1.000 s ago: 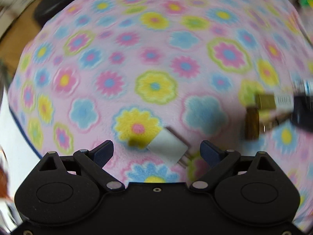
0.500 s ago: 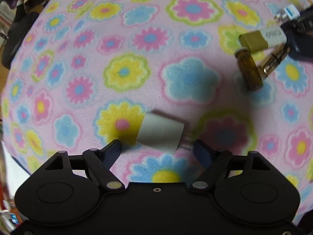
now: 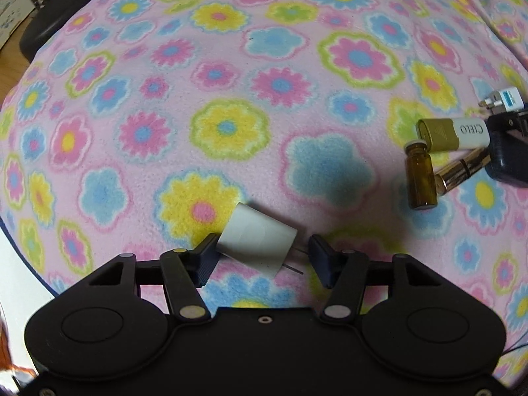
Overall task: Organize rigid objects
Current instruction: 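Grasp the white charger cube with the left gripper while the right holds the adapter, then carry the charger cube and adapter over the basket and lower them inside, then open the right gripper to release the adapter, then open the left to release the charger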
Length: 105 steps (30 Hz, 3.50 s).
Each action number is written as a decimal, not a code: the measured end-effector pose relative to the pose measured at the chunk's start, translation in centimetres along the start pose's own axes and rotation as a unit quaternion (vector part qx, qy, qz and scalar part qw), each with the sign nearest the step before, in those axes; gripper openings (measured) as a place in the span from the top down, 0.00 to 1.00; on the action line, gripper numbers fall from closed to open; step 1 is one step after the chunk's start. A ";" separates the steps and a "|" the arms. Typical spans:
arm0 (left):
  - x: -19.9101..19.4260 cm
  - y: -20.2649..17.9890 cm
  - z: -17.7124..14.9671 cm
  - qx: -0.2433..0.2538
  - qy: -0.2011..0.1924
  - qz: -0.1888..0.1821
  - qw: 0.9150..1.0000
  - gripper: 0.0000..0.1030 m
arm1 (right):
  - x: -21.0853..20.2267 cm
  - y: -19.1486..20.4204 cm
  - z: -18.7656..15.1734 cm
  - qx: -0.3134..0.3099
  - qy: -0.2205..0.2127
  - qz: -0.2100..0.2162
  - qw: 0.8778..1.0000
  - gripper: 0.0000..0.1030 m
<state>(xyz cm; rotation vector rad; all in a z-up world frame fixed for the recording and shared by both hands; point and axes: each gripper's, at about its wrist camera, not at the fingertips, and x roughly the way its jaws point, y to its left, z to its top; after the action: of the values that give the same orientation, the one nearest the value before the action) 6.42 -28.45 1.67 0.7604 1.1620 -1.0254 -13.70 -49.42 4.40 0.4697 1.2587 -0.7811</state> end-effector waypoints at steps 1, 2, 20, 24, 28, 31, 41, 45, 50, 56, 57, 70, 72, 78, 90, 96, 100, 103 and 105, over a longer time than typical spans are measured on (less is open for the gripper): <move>-0.2 0.1 -0.2 -0.006 -0.001 -0.002 1.000 0.46 | -0.2 0.1 0.0 0.000 -0.001 0.000 1.000 0.60; 0.0 0.7 0.0 -0.015 0.000 -0.004 1.000 0.46 | -0.5 0.3 0.1 -0.001 -0.003 -0.001 1.000 0.60; -5.7 7.4 -7.0 -0.175 -0.047 -0.011 0.983 0.46 | -9.1 11.7 -2.4 -0.097 -0.063 0.062 0.991 0.60; -5.5 9.1 -8.5 -0.205 -0.048 -0.001 0.978 0.47 | -9.9 16.9 -3.3 -0.127 -0.055 0.090 0.986 0.60; -6.5 11.1 -12.0 -0.238 -0.046 0.017 0.970 0.47 | -10.8 22.2 -5.1 -0.168 -0.050 0.106 0.979 0.60; -7.6 13.3 -15.6 -0.291 -0.039 0.034 0.955 0.47 | -11.4 26.2 -6.7 -0.195 -0.044 0.130 0.971 0.60; -8.5 18.2 -25.5 -0.452 -0.021 0.085 0.888 0.47 | -10.2 38.2 -12.9 -0.258 0.017 0.183 0.949 0.60; -6.9 19.1 -27.0 -0.471 -0.003 0.079 0.878 0.47 | -8.4 40.5 -14.5 -0.264 0.041 0.180 0.947 0.60; -6.5 19.2 -27.8 -0.455 0.017 0.145 0.879 0.46 | -6.4 41.7 -15.6 -0.264 0.062 0.171 0.947 0.60; -5.5 20.2 -28.9 -0.469 0.031 0.091 0.878 0.46 | -4.4 42.6 -16.0 -0.256 0.072 0.154 0.952 0.60; -5.3 20.2 -28.9 -0.469 0.035 0.083 0.879 0.46 | -4.1 42.7 -16.0 -0.255 0.076 0.154 0.952 0.60; -5.2 19.7 -28.8 -0.465 0.049 0.094 0.879 0.26 | -3.5 43.7 -16.3 -0.258 0.083 0.154 0.950 0.50; -5.1 19.8 -28.8 -0.466 0.050 0.091 0.879 0.26 | -3.5 43.6 -16.2 -0.258 0.084 0.155 0.950 0.49; -5.1 19.6 -28.8 -0.465 0.051 0.088 0.880 0.26 | -3.0 43.2 -16.3 -0.254 0.090 0.152 0.951 0.47; -5.0 19.6 -28.8 -0.466 0.054 0.084 0.879 0.26 | -2.8 42.9 -16.6 -0.254 0.096 0.149 0.951 0.44; -4.9 19.4 -28.8 -0.463 0.054 0.083 0.881 0.25 | -2.7 42.9 -16.7 -0.254 0.098 0.149 0.951 0.42; -4.8 19.3 -28.8 -0.462 0.055 0.083 0.881 0.25 | -2.5 43.0 -17.0 -0.255 0.100 0.148 0.950 0.42; -4.9 19.4 -28.9 -0.464 0.054 0.082 0.880 0.25 | -2.3 43.0 -17.2 -0.255 0.103 0.149 0.950 0.42; -4.9 19.4 -28.9 -0.464 0.054 0.083 0.880 0.25 | -2.3 43.0 -17.3 -0.255 0.104 0.148 0.950 0.42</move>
<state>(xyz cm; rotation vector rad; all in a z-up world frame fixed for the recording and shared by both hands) 13.58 5.80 -1.41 0.1306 1.4644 -0.1939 6.62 -8.22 -2.21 0.3089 1.4828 -0.1365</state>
